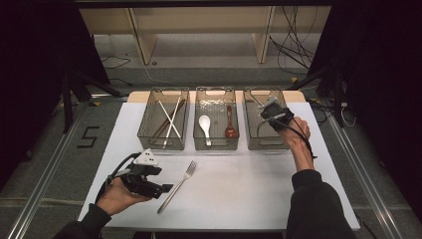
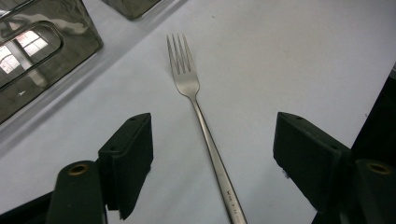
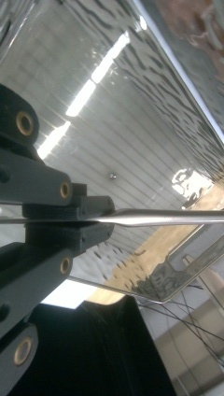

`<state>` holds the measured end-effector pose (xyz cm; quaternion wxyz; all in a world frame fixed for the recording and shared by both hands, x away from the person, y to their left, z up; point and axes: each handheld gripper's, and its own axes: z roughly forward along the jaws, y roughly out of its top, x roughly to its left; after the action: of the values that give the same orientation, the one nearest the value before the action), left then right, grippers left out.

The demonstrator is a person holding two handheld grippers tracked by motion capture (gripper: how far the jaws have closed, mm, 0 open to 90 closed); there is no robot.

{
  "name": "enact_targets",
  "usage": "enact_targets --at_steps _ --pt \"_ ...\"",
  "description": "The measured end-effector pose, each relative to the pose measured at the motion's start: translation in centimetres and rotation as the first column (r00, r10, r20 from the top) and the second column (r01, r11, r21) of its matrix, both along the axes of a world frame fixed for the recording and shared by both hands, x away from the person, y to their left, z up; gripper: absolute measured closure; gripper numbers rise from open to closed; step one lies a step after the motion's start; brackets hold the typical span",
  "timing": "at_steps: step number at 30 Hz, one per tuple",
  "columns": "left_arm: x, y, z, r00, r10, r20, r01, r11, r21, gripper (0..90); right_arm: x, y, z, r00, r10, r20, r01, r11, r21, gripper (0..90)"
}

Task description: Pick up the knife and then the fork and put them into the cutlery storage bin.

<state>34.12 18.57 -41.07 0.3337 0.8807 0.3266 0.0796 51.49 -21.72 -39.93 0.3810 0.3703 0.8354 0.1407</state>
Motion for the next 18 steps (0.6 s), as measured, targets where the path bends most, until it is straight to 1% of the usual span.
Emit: enact_targets --at_steps 2,6,8,13,18 --pt "0.0 0.0 0.0 1.0000 0.003 -0.002 -0.003 1.0000 -0.003 28.0 0.2 -0.1 0.1 1.0000 -0.006 -0.007 0.006 0.9998 0.017 88.9" --pt "-0.1 0.0 0.0 1.0000 0.006 0.002 -0.006 1.0000 -0.003 26.9 0.3 0.0 0.2 0.9999 -0.005 -0.013 0.005 0.9995 0.030 88.8" --pt "-0.1 -0.1 0.0 1.0000 0.000 -0.002 0.000 1.0000 0.004 26.3 0.4 0.1 0.2 0.9998 -0.010 -0.018 0.011 0.9995 0.029 88.8" --pt "-0.2 -0.1 0.0 1.0000 0.003 0.001 -0.003 1.0000 0.002 25.5 0.8 0.3 0.0 0.9993 -0.019 -0.032 0.020 0.9993 0.032 88.7" --pt "-0.2 -0.1 -0.1 1.0000 -0.003 -0.003 0.003 1.0000 0.006 25.4 1.4 0.6 -0.1 0.9988 -0.038 -0.029 0.039 0.9991 0.015 88.3"
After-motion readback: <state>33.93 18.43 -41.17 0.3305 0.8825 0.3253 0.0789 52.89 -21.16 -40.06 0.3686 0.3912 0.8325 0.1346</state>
